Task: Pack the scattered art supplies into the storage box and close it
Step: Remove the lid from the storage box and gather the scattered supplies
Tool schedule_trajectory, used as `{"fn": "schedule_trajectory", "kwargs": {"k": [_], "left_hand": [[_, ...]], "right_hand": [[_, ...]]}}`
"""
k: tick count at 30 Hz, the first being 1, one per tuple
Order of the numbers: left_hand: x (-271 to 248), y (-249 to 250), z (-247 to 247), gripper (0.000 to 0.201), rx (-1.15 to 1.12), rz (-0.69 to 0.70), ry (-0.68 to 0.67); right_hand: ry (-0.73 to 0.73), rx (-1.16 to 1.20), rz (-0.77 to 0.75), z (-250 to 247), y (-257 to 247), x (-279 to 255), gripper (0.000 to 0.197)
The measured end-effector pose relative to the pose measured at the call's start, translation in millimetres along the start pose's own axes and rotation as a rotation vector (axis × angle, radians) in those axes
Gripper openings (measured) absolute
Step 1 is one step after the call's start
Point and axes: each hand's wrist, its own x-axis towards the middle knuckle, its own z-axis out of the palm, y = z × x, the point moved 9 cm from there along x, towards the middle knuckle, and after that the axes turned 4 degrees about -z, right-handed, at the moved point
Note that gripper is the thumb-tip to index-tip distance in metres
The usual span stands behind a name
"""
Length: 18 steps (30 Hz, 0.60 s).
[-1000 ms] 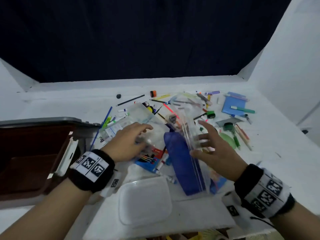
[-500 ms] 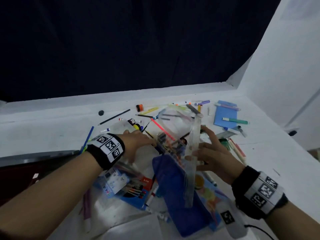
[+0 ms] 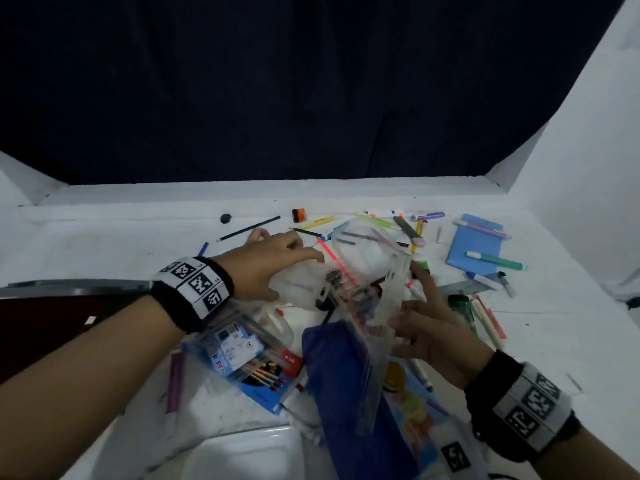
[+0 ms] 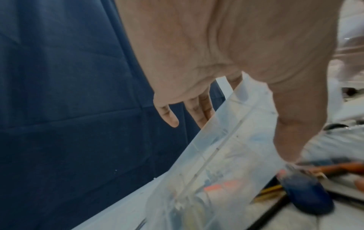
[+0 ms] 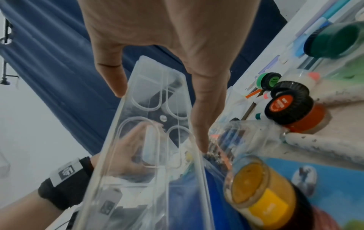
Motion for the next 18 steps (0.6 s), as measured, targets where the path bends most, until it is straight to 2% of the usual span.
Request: {"fn": "schedule_trajectory", "kwargs": {"k": [3,8,10,14,18], "left_hand": [[-16.6,-0.8,-31.9,0.09,-0.153,-0.104,0.121],[-65.2,18.9,-103.2,0.086,-0.525,-0.172,0.557],[-88.8,30.1,-113.4,0.084,-0.736,-0.177,0.679],[-120.7,54.1,-81.9,0.093,-1.329,-0.117,0.749],[-131.2,80.2,-15.0,0.094,-1.714,-0.148,0.752]], "right_hand": [[-0.038,0.009,0.006,-1.9,-1.0,-8.6,0.089],[-0.053,0.159,-0.024,-13.8,-5.8,-21.5,0.102],[-0.042,0.159,-0.045,-21.6,-4.6,-26.1,0.101],[-0.034,0.015,-0.132,-40.2,0.3,-36.8,0.09],[-0.062,-0.215,-0.188,-56.1,5.4,-46.0,0.085]]}}
